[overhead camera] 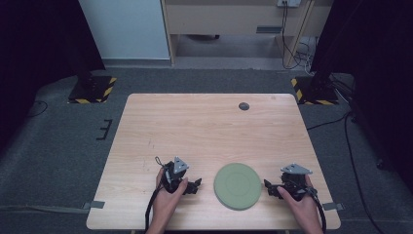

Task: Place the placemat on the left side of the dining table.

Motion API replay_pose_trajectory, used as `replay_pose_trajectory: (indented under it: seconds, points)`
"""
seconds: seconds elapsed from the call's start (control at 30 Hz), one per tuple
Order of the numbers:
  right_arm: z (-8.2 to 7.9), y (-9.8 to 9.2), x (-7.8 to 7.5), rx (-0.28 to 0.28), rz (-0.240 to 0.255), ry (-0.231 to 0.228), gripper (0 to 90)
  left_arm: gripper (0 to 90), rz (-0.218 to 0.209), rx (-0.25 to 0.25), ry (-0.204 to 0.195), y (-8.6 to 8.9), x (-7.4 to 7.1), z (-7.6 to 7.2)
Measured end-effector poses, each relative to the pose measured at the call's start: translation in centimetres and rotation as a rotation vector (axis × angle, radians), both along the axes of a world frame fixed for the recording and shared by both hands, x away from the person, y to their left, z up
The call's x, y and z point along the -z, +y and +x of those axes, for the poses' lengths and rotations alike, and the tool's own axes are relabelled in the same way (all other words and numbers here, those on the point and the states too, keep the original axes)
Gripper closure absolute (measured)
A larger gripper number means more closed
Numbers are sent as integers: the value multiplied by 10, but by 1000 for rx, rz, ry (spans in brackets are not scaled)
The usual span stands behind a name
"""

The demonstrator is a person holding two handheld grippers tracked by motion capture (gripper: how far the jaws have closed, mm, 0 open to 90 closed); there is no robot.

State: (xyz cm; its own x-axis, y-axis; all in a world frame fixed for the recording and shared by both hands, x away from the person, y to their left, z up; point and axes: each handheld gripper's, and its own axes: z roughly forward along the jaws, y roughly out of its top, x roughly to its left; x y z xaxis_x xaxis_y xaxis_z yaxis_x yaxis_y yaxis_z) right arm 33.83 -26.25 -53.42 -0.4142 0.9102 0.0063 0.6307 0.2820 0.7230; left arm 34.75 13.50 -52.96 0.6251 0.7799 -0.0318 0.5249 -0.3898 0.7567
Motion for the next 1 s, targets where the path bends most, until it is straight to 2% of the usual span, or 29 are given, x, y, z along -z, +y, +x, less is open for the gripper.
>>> replay_pose_trajectory:
  seconds: [0.03,0.1,0.13,0.17,0.2,0.3,0.33,0.37,0.4,0.67,0.73,1.0]
  points:
    - [0,0,0,0,0,0,39,31,0,0,0,0,0,0]
    - [-6,1,-3,-31,15,-4,36,31,2,31,-8,-3,-2,-6]
    - [-9,2,-4,-53,10,-9,39,31,-22,51,-5,-7,-3,-12]
    - [-9,2,-4,-53,10,-9,39,31,-22,51,-5,-7,-3,-12]
    - [-12,2,-5,-69,11,-9,40,31,-54,68,0,-12,-5,-16]
    - [-15,1,-8,-73,24,-11,41,31,-63,98,-8,-19,-8,-21]
    - [-18,0,-10,-89,28,-13,40,31,-54,131,-21,-26,-9,-24]
    - [-18,0,-10,-89,28,-13,40,30,-54,131,-21,-26,-9,-24]
    - [-18,0,-10,-103,22,-10,41,30,-46,153,-16,-32,-8,-27]
    - [-21,6,-10,-143,23,-3,42,30,-40,162,-26,-46,-6,-31]
    - [-21,7,-9,-158,19,2,42,29,-28,165,-24,-50,-5,-32]
    - [-21,12,-7,-171,12,6,42,29,-6,168,-30,-55,-3,-32]
